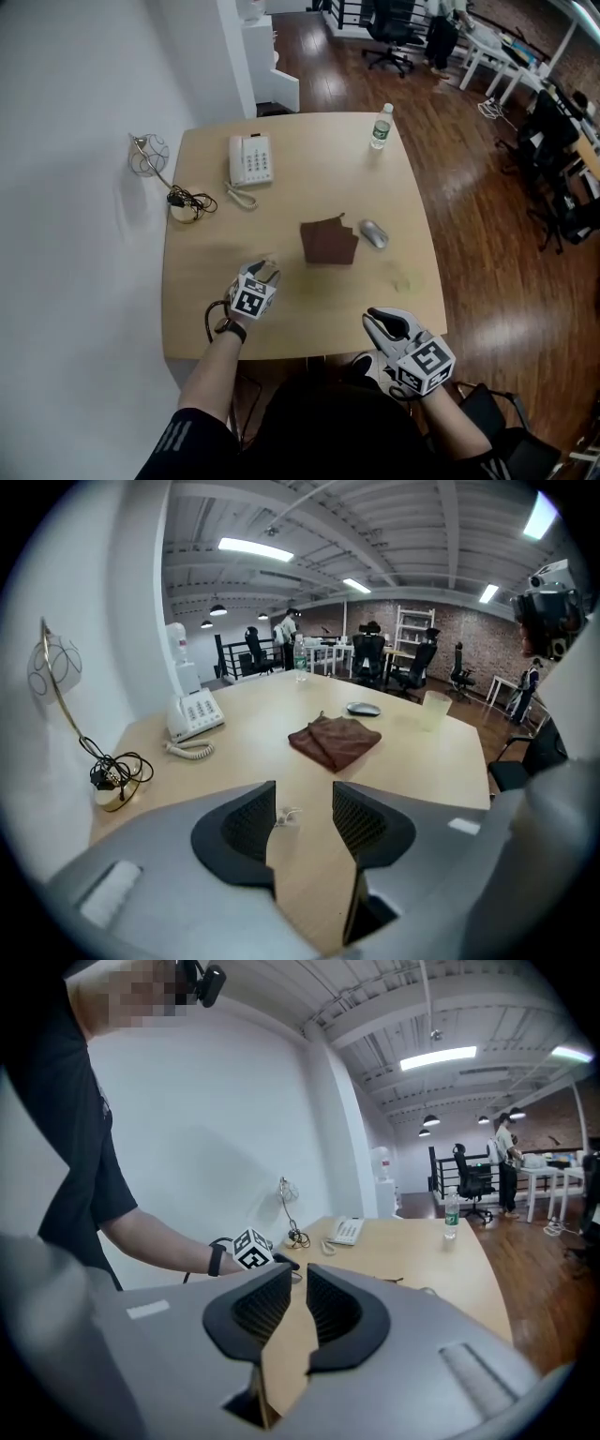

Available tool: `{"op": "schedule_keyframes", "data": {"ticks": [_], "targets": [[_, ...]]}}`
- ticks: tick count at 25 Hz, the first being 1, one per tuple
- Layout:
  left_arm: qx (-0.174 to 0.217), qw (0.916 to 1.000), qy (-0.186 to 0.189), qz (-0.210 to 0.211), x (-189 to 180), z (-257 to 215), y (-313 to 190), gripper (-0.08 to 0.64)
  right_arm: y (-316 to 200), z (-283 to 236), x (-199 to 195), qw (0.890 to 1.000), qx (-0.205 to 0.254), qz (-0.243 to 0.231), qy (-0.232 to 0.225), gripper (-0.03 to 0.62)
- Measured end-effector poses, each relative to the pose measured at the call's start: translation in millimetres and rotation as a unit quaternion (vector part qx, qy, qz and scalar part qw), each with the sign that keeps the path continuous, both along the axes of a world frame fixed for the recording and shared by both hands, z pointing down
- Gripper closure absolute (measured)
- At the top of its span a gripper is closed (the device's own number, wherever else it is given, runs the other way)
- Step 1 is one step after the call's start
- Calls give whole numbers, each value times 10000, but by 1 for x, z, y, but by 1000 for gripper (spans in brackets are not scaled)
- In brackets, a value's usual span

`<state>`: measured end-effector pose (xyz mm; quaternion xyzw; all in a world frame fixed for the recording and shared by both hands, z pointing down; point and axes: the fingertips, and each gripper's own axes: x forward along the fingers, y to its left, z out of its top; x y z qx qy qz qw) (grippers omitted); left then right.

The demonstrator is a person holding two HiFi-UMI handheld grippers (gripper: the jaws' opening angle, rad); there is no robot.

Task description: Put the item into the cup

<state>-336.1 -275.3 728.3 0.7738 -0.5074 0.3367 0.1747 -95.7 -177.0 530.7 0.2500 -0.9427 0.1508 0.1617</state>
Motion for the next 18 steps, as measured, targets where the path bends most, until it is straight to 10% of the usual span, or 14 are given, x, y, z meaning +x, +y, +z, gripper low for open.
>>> {"op": "schedule_keyframes", "data": {"ticks": [18], "targets": [[-777, 9954, -559, -75, -26, 74, -31, 549, -21, 26, 7, 9989, -431, 157, -3, 532]]}}
